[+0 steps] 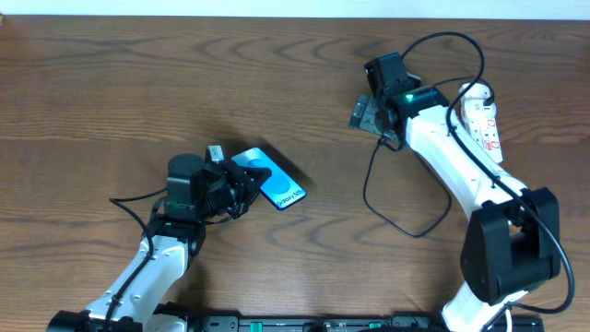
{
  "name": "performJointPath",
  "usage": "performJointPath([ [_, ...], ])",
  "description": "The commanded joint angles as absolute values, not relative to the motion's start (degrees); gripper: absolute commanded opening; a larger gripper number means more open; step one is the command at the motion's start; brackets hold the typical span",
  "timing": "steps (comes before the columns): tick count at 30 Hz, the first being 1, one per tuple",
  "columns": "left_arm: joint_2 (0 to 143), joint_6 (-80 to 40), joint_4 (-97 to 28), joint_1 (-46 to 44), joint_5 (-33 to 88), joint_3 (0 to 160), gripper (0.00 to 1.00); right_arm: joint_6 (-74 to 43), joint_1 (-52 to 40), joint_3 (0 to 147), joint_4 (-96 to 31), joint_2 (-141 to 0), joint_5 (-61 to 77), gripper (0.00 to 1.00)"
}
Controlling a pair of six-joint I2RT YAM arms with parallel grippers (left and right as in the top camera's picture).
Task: Plug charger to phone and switch on socket
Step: 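Release the phone from the right gripper and reach toward the charger cable, then lower the right gripper and grasp the black cable near its USB-C plug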
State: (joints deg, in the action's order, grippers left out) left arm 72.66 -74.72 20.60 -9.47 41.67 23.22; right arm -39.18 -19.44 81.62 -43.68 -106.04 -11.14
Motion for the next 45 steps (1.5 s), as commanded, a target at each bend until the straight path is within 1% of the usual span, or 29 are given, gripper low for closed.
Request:
performJointPath([
  [1,72.2,-73.7,21.0,-9.5,42.9,24.2,0.08,-40.8,-18.8,82.7,-42.8,-108.3,-12.1,0.92],
  [4,72.2,-73.7,21.0,-9.5,42.9,24.2,0.08,-48.2,-17.8,82.7,-43.6,-110.7,-11.8,0.80],
  [5,72.2,-73.7,21.0,-9.5,42.9,24.2,0.08,-52.5,-17.1,82.7,-44.1,-112.2,-11.4,0.78],
  [8,72.2,-73.7,21.0,-9.5,43.0,24.2,0.08,-56.2,-15.9,82.7,-43.3,-114.8,-9.9,0.76],
  [13,72.2,-73.7,21.0,-9.5,43.0,24.2,0.08,-56.1,-14.5,82.7,-40.4,-117.7,-10.0,0.73],
  [15,72.2,-73.7,21.0,-9.5,43.0,24.2,0.08,-56.2,-14.2,82.7,-39.5,-118.3,-10.0,0.71],
  [16,72.2,-73.7,21.0,-9.5,43.0,24.2,0.08,-56.1,-14.1,82.7,-39.2,-118.7,-10.0,0.68],
  [20,72.2,-73.7,21.0,-9.5,43.0,24.2,0.08,-56.1,-14.0,82.7,-38.8,-120.1,-9.4,0.49],
  [23,72.2,-73.7,21.0,-9.5,43.0,24.2,0.08,-56.1,-14.0,82.7,-39.1,-121.5,-7.6,0.40],
  [24,72.2,-73.7,21.0,-9.5,43.1,24.2,0.07,-56.1,-14.0,82.7,-39.4,-122.2,-6.9,0.33],
  [25,72.2,-73.7,21.0,-9.5,43.1,24.2,0.08,-56.1,-14.0,82.7,-39.6,-122.7,-6.6,0.29],
  [26,72.2,-73.7,20.9,-9.5,43.1,24.2,0.08,-54.1,-14.3,82.7,-40.0,-123.1,-5.0,0.17],
  [27,72.2,-73.7,20.7,-9.5,43.1,24.2,0.08,-51.5,-14.6,82.7,-39.9,-123.2,-3.7,0.12],
  [29,72.2,-73.7,20.2,-9.5,43.1,24.2,0.08,-43.7,-15.4,82.7,-39.8,-123.2,-0.3,0.06],
  [31,72.2,-73.7,19.9,-9.5,43.1,24.2,0.08,-33.3,-16.4,82.7,-40.4,-123.2,3.8,0.01],
  [34,72.2,-73.7,19.7,-9.5,43.1,24.2,0.08,-21.8,-18.3,82.7,-44.3,-123.2,7.1,0.01],
  [36,72.2,-73.7,19.7,-9.5,43.1,24.2,0.08,-17.4,-20.0,82.7,-48.3,-123.2,6.8,0.03],
  [39,72.2,-73.7,19.7,-9.5,43.1,24.2,0.08,-13.2,-22.4,82.0,-53.1,-123.2,6.8,0.12],
  [42,72.2,-73.7,19.7,-9.5,43.1,24.2,0.08,-13.0,-24.8,80.6,-54.5,-123.2,5.9,0.27],
  [43,72.2,-73.7,19.7,-9.5,43.1,24.2,0.08,-13.0,-25.5,80.1,-54.4,-123.2,5.7,0.38],
  [45,72.2,-73.7,19.7,-9.5,43.1,24.2,0.07,-13.3,-26.5,79.9,-53.3,-123.2,4.1,0.53],
])
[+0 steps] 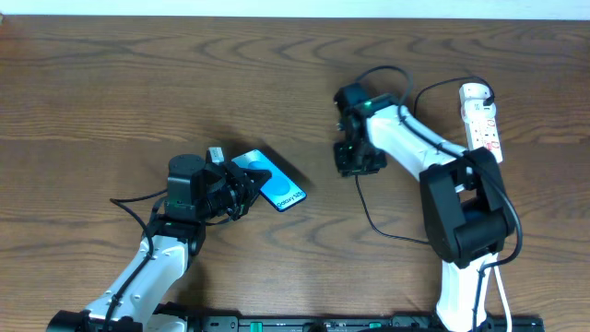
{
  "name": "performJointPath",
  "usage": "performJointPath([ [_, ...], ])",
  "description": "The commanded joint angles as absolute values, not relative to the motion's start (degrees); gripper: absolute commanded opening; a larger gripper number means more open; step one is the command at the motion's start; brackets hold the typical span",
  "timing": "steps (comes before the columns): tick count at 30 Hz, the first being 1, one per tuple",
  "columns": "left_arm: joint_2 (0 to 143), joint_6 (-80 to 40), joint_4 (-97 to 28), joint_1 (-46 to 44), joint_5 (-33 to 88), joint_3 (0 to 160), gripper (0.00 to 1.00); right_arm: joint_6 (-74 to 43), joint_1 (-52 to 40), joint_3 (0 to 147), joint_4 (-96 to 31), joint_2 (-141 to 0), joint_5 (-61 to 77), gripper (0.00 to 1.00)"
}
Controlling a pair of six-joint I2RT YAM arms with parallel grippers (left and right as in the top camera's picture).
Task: Plug charger to phone and switch on socket
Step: 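Lower the right gripper and grasp the black cable near its USB-C plug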
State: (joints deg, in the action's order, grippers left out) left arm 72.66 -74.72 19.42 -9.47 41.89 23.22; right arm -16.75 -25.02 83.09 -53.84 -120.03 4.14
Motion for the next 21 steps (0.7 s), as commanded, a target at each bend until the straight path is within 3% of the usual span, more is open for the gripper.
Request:
performJointPath([
  [1,72.2,-73.7,19.7,-9.5,43.1,24.2,0.08,-13.8,-27.0,79.9,-52.2,-123.2,3.0,0.55],
  [8,72.2,-73.7,19.7,-9.5,44.2,24.2,0.08,-36.1,-26.5,79.9,-48.7,-123.2,-10.1,0.69],
  [21,72.2,-73.7,19.7,-9.5,44.6,24.2,0.08,-38.1,-23.0,79.9,-41.8,-123.3,-13.5,0.63],
])
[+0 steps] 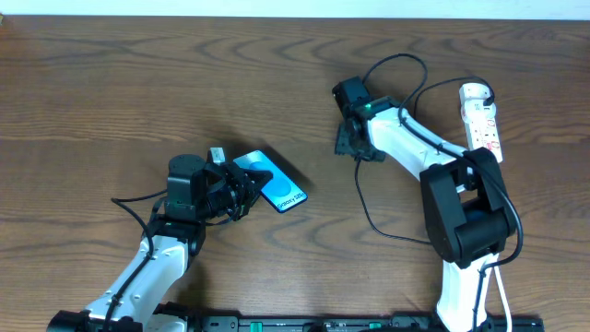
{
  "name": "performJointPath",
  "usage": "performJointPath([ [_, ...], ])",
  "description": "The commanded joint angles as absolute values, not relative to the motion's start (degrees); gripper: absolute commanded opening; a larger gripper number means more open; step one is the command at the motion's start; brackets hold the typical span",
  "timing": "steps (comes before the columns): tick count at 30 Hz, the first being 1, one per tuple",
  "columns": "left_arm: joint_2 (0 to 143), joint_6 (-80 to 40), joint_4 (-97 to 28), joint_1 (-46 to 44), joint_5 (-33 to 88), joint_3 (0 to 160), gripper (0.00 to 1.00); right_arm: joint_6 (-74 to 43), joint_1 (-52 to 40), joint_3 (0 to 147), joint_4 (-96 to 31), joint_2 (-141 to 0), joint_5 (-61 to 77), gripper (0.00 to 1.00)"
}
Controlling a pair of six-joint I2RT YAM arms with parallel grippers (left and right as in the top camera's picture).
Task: Plug charger to phone and switch on socket
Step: 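Lower the right gripper and grasp the black cable near its USB-C plug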
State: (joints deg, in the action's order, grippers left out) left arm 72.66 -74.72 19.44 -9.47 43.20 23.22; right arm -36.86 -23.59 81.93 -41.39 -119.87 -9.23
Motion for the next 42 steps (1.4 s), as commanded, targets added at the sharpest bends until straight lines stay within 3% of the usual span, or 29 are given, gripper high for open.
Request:
performJointPath([
  [1,72.2,-73.7,19.7,-9.5,44.6,24.2,0.08,-38.1,-23.0,79.9,-41.8,-123.3,-13.3,0.62],
  [13,72.2,-73.7,19.7,-9.5,44.6,24.2,0.08,-38.1,-24.1,79.9,-43.8,-124.5,-8.6,0.38],
  [24,72.2,-73.7,19.7,-9.5,46.0,24.2,0.08,-38.1,-24.0,79.9,-42.9,-127.7,-11.4,0.30],
  [31,72.2,-73.7,19.7,-9.5,46.1,24.2,0.07,-38.1,-24.0,79.9,-43.1,-127.7,-11.9,0.08],
  [32,72.2,-73.7,19.7,-9.5,46.1,24.2,0.08,-38.1,-24.0,79.9,-43.1,-127.7,-11.9,0.01],
  [37,72.2,-73.7,19.7,-9.5,46.1,24.2,0.08,-37.6,-24.0,79.9,-43.3,-127.5,-9.7,0.01],
  [42,72.2,-73.8,19.8,-9.5,46.1,24.2,0.08,-29.4,-23.7,79.9,-43.0,-126.0,1.3,0.01],
])
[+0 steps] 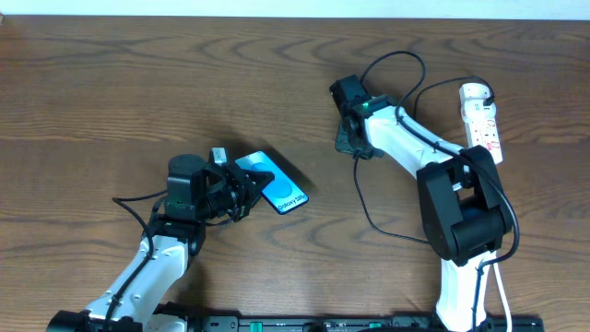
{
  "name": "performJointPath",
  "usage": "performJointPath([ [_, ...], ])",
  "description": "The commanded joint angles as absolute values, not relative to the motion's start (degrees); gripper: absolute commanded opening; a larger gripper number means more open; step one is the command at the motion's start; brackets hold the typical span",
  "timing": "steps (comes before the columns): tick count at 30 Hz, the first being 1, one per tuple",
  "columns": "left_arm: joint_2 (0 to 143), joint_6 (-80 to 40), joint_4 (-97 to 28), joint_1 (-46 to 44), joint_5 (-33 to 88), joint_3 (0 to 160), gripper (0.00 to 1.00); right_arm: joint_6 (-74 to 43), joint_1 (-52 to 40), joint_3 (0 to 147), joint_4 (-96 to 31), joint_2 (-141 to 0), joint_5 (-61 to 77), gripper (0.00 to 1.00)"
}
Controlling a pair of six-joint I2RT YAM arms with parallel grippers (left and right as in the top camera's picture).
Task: Plug charger to phone and switch on socket
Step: 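Lower the right gripper and grasp the black cable near its USB-C plug, then carry the USB-C plug with the right gripper toward the phone's bottom port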
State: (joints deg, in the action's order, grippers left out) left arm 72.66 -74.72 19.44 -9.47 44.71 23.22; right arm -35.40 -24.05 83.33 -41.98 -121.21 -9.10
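The phone (pixel 279 187), blue-screened, lies slanted on the wooden table left of centre. My left gripper (pixel 241 191) is shut on its left end. My right gripper (pixel 348 140) hangs to the upper right of the phone, a clear gap away, pointing down. It is shut on the end of the black charger cable (pixel 367 210). The cable drops from the gripper and curves right under the arm. The plug tip itself is hidden by the fingers. At the far right lies the white socket strip (pixel 482 118). Its switch is too small to read.
Another black cable (pixel 392 61) loops above the right arm's wrist. The right arm's base (pixel 461 217) stands between the charger cable and the front edge. A thin cable (pixel 129 201) trails left from the left arm.
The phone in my left gripper has shifted a little to the right. My right gripper has stayed almost where it was, only slightly higher and to the left.
At first my right gripper was near the socket strip with the cable end, while the left held the phone. Then the right gripper was lower and further left, closer to the phone. Afterwards it was a little higher, where it still hangs.
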Motion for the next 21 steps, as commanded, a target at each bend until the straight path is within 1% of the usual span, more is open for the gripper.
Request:
performJointPath([
  [1,72.2,-73.8,19.7,-9.5,46.1,24.2,0.07,-28.3,-23.6,79.9,-43.0,-125.4,3.1,0.01],
  [5,72.2,-74.2,20.1,-9.5,46.5,24.2,0.08,-21.9,-22.7,79.9,-43.0,-121.0,12.6,0.01],
  [7,72.2,-74.4,21.3,-9.5,47.5,24.2,0.08,-17.2,-21.9,79.9,-43.1,-117.6,19.5,0.01],
  [12,72.2,-74.7,31.0,-9.5,53.2,24.3,0.08,-6.6,-19.3,79.9,-45.4,-110.0,34.9,0.01],
  [16,72.2,-75.5,34.8,-9.5,55.4,25.2,0.07,1.9,-15.5,79.9,-51.7,-103.9,44.6,0.01],
  [21,72.4,-75.4,35.0,-9.4,55.5,26.6,0.07,12.1,-10.9,79.9,-61.0,-97.9,49.1,0.01],
])
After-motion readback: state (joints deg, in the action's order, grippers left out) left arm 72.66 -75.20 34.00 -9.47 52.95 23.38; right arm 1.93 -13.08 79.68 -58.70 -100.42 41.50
